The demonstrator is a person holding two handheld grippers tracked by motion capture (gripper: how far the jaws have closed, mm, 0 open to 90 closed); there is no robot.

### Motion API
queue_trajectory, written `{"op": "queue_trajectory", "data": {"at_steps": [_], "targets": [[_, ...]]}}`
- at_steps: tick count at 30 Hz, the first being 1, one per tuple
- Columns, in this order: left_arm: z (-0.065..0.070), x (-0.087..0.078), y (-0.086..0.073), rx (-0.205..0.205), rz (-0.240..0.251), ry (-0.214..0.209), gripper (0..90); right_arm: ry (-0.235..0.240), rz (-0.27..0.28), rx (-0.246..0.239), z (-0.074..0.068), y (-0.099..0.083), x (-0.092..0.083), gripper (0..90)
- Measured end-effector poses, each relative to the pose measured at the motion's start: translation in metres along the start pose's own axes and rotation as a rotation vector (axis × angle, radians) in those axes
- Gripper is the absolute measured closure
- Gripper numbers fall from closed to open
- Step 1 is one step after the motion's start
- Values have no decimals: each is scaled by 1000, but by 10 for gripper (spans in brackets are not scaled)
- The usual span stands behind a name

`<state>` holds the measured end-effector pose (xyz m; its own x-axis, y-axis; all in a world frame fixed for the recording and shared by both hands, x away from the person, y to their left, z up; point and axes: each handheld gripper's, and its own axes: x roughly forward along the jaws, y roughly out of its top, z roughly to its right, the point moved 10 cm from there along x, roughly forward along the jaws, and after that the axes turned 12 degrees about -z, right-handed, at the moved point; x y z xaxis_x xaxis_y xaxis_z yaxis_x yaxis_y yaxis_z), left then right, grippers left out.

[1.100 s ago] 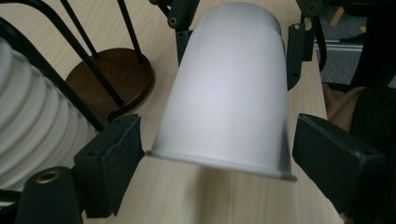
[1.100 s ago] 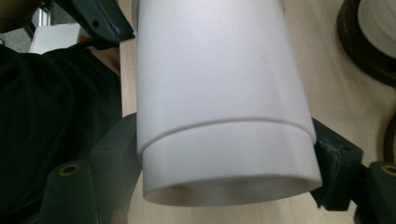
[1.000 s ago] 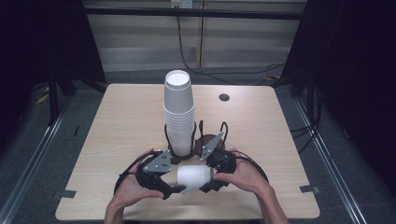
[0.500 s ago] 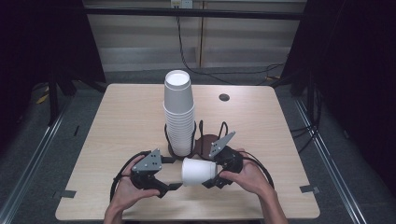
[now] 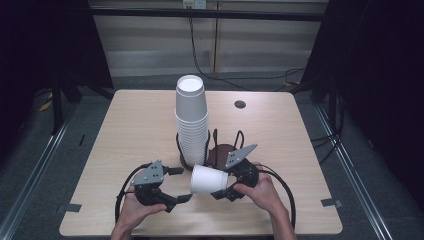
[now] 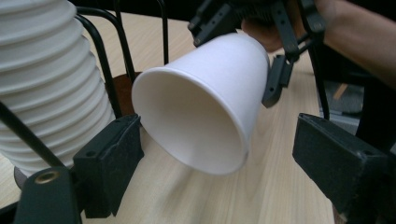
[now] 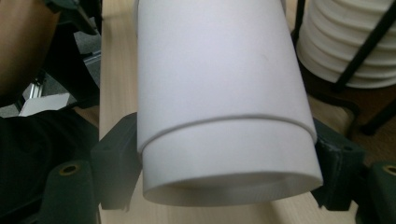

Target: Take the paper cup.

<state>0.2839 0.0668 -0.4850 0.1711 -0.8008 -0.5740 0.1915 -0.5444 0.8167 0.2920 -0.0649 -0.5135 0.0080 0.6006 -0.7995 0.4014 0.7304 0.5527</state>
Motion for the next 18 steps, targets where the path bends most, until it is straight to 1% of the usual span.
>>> {"op": "queue_trajectory", "data": {"at_steps": [1,2,4,5,6,7,8,10,13,17,18], "targets": [[0,-1,-1,-3,6,-2,158,5,8,-12,-2,1,1,231],[1,-1,-1,-2,10,-6,158,-1,9,-17,-4,1,1,231],[0,-2,-2,-3,16,-2,158,-10,16,-21,-5,2,1,231],[1,-2,-1,-9,27,-4,158,-8,25,-22,-5,2,0,231],[1,-3,-2,-4,28,-2,159,-6,43,-24,-5,3,-1,231],[2,-3,-2,-7,43,-9,159,-2,62,-23,-6,3,-2,231],[1,-4,-1,-7,51,-5,159,3,86,-25,-7,4,-3,232],[1,-3,-1,-13,64,-14,159,12,109,-22,-7,2,-2,232],[2,0,-1,-20,66,-21,158,11,121,-15,-5,-1,0,232],[1,1,-3,-19,61,-17,158,20,172,-15,-6,-3,-1,231],[2,1,-2,-22,70,-22,157,18,187,-14,-5,-3,-2,231]]}}
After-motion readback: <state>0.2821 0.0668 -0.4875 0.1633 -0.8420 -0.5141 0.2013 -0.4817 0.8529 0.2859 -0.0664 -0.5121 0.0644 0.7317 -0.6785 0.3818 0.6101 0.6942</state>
